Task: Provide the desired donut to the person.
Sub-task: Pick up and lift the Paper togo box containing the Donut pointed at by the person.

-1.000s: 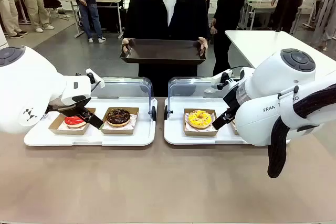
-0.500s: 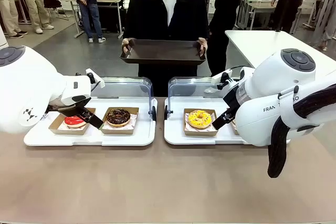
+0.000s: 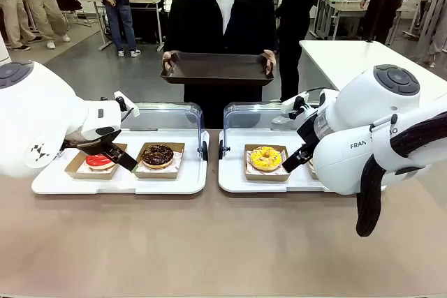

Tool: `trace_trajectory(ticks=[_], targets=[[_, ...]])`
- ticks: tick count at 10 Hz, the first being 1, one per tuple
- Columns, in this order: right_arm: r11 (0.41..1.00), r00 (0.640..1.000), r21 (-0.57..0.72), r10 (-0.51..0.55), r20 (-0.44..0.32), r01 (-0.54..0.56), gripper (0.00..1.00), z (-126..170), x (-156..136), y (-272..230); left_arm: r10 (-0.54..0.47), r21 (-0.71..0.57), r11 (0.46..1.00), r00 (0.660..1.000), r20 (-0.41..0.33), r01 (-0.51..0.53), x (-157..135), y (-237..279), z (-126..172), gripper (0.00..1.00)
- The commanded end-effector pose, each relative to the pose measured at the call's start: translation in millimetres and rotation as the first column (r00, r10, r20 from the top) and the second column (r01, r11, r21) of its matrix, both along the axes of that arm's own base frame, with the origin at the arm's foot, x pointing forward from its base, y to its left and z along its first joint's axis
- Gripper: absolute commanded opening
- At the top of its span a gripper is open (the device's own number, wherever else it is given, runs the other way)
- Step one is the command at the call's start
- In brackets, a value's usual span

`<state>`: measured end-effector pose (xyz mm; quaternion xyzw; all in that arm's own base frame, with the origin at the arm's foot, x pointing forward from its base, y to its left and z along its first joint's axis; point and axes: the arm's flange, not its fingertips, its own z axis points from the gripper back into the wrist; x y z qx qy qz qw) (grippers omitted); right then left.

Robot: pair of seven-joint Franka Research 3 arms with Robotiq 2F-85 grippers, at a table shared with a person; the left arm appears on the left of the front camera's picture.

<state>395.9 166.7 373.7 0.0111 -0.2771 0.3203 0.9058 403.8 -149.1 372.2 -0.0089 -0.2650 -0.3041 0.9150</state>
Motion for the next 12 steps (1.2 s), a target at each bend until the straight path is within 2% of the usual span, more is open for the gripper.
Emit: trace_trajectory(ticks=[1,5,6,9,10,12], targets=[[1.0,1.0,0.0,0.0,0.0,0.0,1.0,0,0,0,0.0,0.0,1.0,1.0,0.0,0.0,0,0,0,1.0],[1.0,1.0,0.0,0.0,0.0,0.0,1.0,0,0,0,0.0,0.0,1.0,1.0,0.0,0.0,0,0,0,1.0],[1.0,1.0,0.001,-0.014,0.016,0.014,1.0,20,-13,-5,-0.024,0.026,0.999,0.999,0.025,0.023,-6,7,34,1.0],[0.998,0.998,-0.041,0.054,0.031,-0.052,1.0,86,-71,-28,-0.086,0.046,0.995,0.996,0.02,0.085,-37,23,101,1.0],[0.998,0.998,-0.05,0.036,0.053,-0.034,1.0,111,-90,-36,-0.106,0.045,0.994,0.994,0.02,0.105,-43,28,122,1.0],[0.998,0.996,-0.066,0.016,0.084,-0.011,1.0,155,-124,-55,-0.076,0.058,0.996,0.996,0.046,0.073,-51,40,160,1.0]])
